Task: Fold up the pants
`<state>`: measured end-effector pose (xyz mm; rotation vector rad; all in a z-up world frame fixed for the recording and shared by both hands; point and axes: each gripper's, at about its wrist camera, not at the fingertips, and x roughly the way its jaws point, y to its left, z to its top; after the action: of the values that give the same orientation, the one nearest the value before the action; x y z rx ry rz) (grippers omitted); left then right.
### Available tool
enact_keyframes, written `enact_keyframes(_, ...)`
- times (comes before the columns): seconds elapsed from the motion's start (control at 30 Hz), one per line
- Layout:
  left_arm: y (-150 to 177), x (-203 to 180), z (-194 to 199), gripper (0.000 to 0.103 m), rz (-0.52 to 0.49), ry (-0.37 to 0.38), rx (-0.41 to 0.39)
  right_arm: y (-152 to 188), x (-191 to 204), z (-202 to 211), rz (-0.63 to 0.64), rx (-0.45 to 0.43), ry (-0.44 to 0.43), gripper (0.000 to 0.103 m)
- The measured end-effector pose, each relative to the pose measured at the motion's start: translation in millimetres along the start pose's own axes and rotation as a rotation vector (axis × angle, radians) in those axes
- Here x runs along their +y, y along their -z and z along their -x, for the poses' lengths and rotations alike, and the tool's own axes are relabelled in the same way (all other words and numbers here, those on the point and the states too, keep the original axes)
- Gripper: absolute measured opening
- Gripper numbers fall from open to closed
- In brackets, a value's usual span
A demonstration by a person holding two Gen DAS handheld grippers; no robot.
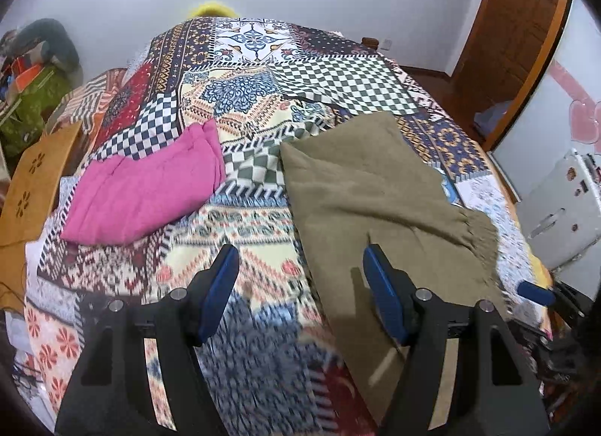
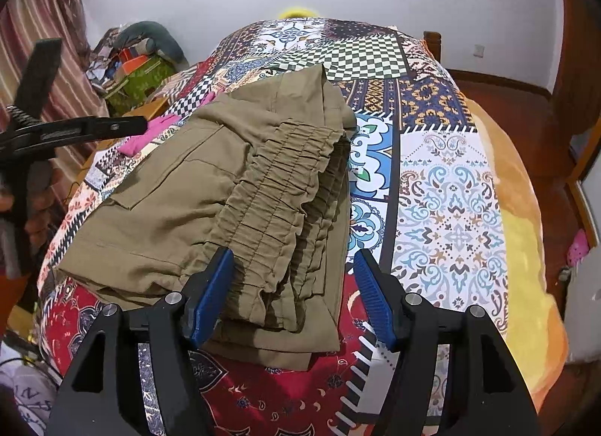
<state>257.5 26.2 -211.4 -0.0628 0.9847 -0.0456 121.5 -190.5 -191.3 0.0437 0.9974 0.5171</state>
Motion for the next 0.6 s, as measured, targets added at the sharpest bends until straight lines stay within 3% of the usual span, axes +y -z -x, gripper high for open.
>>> enact_keyframes(0.27,-35,8,-46,0.068,-0.029,-0.016,0.03,-9,0,7,-0.004,-0.011,0.044,0.062)
enact_keyframes(0.6,-64,24,-111,0.058,0.066,0.132,0.146,-18,-11,-4,-0.036,0.007,0.064,0.063)
